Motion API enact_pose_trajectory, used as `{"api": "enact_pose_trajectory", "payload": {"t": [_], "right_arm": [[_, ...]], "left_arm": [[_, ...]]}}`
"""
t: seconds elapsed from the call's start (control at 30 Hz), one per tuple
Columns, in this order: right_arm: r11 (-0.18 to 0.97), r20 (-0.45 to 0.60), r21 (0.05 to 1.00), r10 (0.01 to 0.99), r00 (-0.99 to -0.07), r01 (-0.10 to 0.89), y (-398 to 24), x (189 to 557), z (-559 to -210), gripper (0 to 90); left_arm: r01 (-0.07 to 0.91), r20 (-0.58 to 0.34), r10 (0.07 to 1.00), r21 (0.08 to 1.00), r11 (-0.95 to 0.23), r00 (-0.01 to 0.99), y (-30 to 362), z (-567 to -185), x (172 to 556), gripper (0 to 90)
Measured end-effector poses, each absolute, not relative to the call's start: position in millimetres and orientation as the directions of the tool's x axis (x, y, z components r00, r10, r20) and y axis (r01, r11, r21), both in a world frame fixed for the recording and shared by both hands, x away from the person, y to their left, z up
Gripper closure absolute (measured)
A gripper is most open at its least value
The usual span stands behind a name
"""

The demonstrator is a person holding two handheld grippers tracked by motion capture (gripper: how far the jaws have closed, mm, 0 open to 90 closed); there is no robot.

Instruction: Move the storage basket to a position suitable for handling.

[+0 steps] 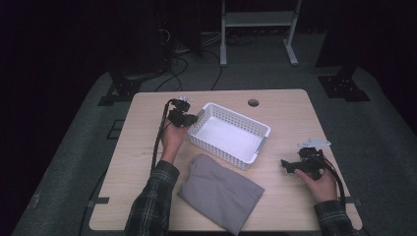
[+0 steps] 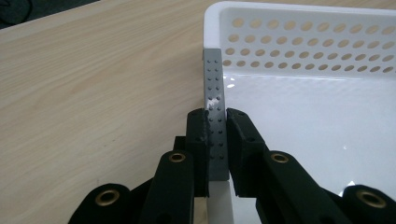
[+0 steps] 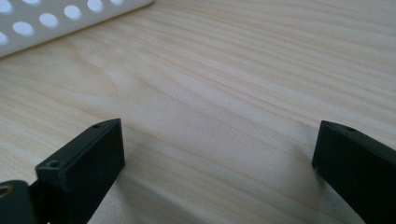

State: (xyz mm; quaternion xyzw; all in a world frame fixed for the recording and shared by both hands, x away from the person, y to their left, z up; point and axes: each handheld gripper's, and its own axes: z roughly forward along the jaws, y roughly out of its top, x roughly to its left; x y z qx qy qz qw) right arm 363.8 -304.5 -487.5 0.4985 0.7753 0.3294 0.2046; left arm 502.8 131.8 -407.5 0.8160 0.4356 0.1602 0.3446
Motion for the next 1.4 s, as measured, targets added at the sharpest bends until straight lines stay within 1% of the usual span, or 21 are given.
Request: {"api": "enact_pose_trajectory", "payload": {"t": [0.23, 0.4, 0.57, 0.73, 0.77, 0.9, 0.97, 1.03, 1.17, 1.3, 1.4], "right_arm": [[0.286, 0.011, 0.715, 0.908, -0.419, 0.638, -304, 364, -488, 1.6], [0.286, 0.011, 0.715, 0.908, -0.419, 0.638, -305, 364, -488, 1.6], [0.286, 0.011, 0.715, 0.908, -0.419, 0.638, -305, 364, -488, 1.6], [0.286, 0.012, 0.715, 0.908, -0.419, 0.638, -304, 364, -488, 1.6], [0.286, 0.011, 0.715, 0.908, -0.419, 0.638, -304, 364, -488, 1.6], [0.286, 0.011, 0.715, 0.908, -0.419, 0.638, -304, 364, -488, 1.6], [0.286, 0.011, 0.715, 0.908, -0.419, 0.638, -305, 364, -488, 1.6], [0.286, 0.011, 0.715, 0.908, -0.419, 0.638, -304, 364, -487, 1.6], [0.282, 0.012, 0.714, 0.910, -0.413, 0.641, -304, 363, -487, 1.5], [0.274, 0.013, 0.715, 0.914, -0.405, 0.643, -303, 364, -488, 1.5], [0.294, 0.011, 0.715, 0.902, -0.431, 0.634, -306, 362, -488, 1.5]], "left_arm": [[0.591, -0.047, 0.806, 0.706, -0.391, 0.589, 129, -408, 502, 78.5], [0.586, -0.072, 0.809, 0.727, -0.358, 0.583, 141, -400, 499, 63.4], [0.571, -0.073, 0.802, 0.740, -0.355, 0.593, 151, -393, 492, 52.3], [0.577, -0.095, 0.798, 0.741, -0.342, 0.595, 165, -391, 481, 42.5], [0.568, -0.084, 0.799, 0.747, -0.345, 0.596, 169, -391, 477, 39.7], [0.563, -0.095, 0.798, 0.758, -0.330, 0.596, 181, -388, 467, 33.7], [0.564, -0.080, 0.796, 0.748, -0.350, 0.600, 186, -386, 462, 29.6], [0.554, -0.072, 0.793, 0.753, -0.354, 0.605, 190, -385, 456, 28.1], [0.553, -0.058, 0.790, 0.746, -0.372, 0.610, 195, -386, 444, 21.4], [0.558, -0.043, 0.792, 0.733, -0.389, 0.609, 199, -390, 434, 18.3], [0.558, -0.044, 0.793, 0.734, -0.387, 0.607, 202, -395, 427, 14.5]]}}
